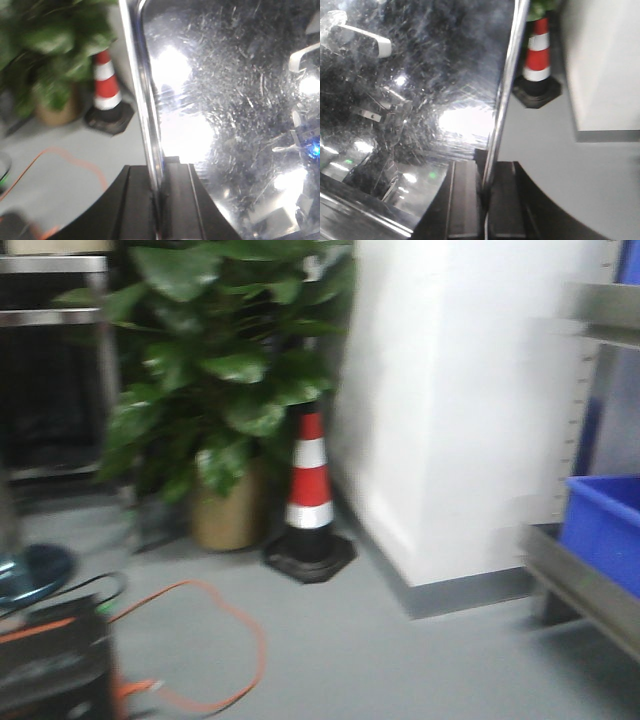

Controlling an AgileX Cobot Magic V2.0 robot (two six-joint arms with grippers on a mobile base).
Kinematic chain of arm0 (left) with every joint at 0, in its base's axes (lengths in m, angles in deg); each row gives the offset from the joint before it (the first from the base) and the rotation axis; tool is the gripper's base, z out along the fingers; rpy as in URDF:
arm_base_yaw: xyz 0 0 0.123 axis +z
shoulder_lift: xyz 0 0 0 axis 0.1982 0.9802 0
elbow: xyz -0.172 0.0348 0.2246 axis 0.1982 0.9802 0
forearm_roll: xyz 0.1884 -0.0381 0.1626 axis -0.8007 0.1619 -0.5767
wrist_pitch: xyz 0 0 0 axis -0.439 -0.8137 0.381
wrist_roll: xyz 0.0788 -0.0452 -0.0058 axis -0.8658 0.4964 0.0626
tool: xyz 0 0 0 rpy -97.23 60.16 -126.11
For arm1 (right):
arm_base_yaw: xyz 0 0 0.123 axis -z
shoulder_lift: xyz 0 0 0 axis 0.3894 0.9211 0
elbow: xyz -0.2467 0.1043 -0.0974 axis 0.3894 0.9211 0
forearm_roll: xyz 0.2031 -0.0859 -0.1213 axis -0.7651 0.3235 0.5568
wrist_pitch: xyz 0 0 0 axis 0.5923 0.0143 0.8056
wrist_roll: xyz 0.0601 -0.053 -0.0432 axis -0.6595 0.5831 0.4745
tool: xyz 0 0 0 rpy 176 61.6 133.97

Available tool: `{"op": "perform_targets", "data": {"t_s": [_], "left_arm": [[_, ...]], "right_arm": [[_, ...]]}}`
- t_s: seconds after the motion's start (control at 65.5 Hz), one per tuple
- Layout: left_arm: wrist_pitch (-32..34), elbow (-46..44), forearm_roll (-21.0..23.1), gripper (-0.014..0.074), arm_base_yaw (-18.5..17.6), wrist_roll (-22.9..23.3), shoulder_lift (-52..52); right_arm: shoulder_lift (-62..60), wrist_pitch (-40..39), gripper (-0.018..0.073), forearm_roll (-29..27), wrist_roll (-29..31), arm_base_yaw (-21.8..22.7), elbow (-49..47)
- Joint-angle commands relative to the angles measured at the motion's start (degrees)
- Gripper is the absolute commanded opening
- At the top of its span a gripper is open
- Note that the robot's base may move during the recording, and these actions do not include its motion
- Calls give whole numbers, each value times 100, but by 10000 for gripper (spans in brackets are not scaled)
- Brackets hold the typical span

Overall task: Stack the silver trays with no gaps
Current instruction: 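Carry the steel tray in both grippers while driving to the other shelf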

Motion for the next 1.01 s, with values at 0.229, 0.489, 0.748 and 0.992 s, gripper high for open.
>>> {"op": "perform_targets", "data": {"t_s": [0.229, 0.489, 0.748, 0.992], "left_arm": [[295, -46, -318, -8, -67, -58, -49], [295, -46, -512, -8, -67, -58, -49], [295, -46, -645, -8, -67, -58, -49], [295, -46, -907, -8, -67, -58, -49]], "right_arm": [[-62, -234, -70, -234, 112, -56, -81], [-62, -268, -70, -234, 112, -56, -81], [-62, -306, -70, -234, 112, -56, -81], [-62, -327, -70, -234, 112, -56, -81]]}}
